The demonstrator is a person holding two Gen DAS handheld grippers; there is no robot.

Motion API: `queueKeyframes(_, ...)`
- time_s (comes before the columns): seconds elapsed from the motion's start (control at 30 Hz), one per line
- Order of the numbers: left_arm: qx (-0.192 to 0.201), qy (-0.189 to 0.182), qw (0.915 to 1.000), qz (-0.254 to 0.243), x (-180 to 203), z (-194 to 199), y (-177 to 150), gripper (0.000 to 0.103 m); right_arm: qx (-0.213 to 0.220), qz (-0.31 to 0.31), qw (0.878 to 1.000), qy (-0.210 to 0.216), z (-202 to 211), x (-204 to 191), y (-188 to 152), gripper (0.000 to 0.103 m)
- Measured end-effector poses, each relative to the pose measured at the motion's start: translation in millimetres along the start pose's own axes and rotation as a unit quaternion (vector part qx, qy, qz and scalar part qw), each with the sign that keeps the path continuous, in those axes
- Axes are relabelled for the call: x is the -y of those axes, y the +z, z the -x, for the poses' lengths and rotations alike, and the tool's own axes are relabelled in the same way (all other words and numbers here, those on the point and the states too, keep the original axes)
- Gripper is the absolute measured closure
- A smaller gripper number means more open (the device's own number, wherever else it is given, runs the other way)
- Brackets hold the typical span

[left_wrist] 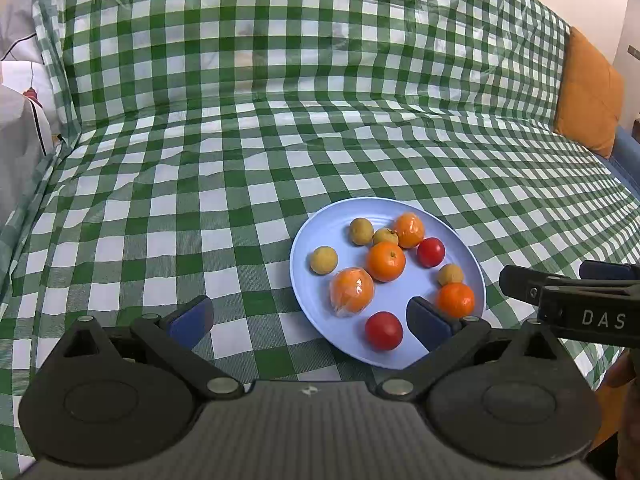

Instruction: Organize fruits

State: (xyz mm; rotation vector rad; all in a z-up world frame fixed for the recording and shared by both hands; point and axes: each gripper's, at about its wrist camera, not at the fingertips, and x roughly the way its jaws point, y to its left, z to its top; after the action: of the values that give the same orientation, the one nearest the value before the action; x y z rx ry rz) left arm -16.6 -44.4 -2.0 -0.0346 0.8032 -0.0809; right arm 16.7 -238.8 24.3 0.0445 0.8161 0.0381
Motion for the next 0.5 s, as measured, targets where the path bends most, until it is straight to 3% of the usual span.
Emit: queueKeyframes(0.5, -0.003, -0.006, 1.0000, 0.000, 2.6, -0.3, -1.2, 0.000, -0.003, -0.003, 1.000, -0.005, -0.8, -3.5, -0.7, 0.001)
